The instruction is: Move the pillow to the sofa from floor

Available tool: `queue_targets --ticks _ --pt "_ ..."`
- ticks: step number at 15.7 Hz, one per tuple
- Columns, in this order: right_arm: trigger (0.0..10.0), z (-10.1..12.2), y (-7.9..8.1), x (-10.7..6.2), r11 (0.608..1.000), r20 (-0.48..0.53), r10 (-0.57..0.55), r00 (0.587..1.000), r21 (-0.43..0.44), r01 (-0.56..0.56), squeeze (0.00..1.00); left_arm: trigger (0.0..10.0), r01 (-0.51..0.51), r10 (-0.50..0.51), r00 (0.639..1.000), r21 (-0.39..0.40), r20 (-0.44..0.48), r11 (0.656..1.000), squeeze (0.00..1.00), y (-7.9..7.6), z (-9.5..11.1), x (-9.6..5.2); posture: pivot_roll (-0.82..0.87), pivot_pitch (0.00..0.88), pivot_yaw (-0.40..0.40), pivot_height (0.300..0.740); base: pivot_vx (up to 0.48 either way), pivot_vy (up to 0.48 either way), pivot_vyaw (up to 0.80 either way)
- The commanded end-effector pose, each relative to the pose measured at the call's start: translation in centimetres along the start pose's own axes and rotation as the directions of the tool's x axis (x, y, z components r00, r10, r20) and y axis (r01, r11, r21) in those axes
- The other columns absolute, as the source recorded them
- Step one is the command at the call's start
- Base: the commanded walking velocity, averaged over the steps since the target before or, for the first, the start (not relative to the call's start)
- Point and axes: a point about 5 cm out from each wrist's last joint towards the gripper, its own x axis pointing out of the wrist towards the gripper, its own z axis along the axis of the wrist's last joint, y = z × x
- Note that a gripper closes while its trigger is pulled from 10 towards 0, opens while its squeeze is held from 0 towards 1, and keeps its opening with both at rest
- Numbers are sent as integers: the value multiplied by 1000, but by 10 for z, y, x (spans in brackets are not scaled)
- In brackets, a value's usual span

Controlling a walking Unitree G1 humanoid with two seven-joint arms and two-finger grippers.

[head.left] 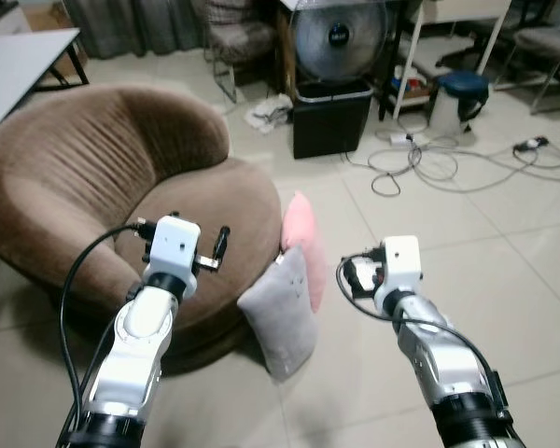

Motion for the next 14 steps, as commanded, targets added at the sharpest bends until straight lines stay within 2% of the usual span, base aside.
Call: queue_targets --ticks 1,5,6,12,14 --pt "10000 1 0 -1 1000 6 -3 1000 7 3 0 10000 -11 11 1000 4 1 1000 0 3 0 -1 61 0 46 740 0 0 -600" --pt "10000 1 0 -2 1000 5 -3 1000 3 3 0 10000 -8 8 1000 0 2 1000 0 3 -1 -2 54 0 54 740 0 0 -587" --pt "10000 0 0 -2 1000 8 -5 1000 1 5 0 10000 -3 3 1000 1 0 1000 0 3 -1 -2 51 0 61 740 0 0 0" --pt "10000 -3 0 -4 1000 -3 -4 1000 -3 4 0 10000 5 -5 1000 2 7 1000 0 2 0 -1 60 0 55 740 251 0 0" --pt "10000 -2 -2 -5 1000 0 -10 1000 -5 10 0 10000 5 -5 1000 -5 8 1000 0 1 -1 -2 51 0 55 740 291 0 -759"
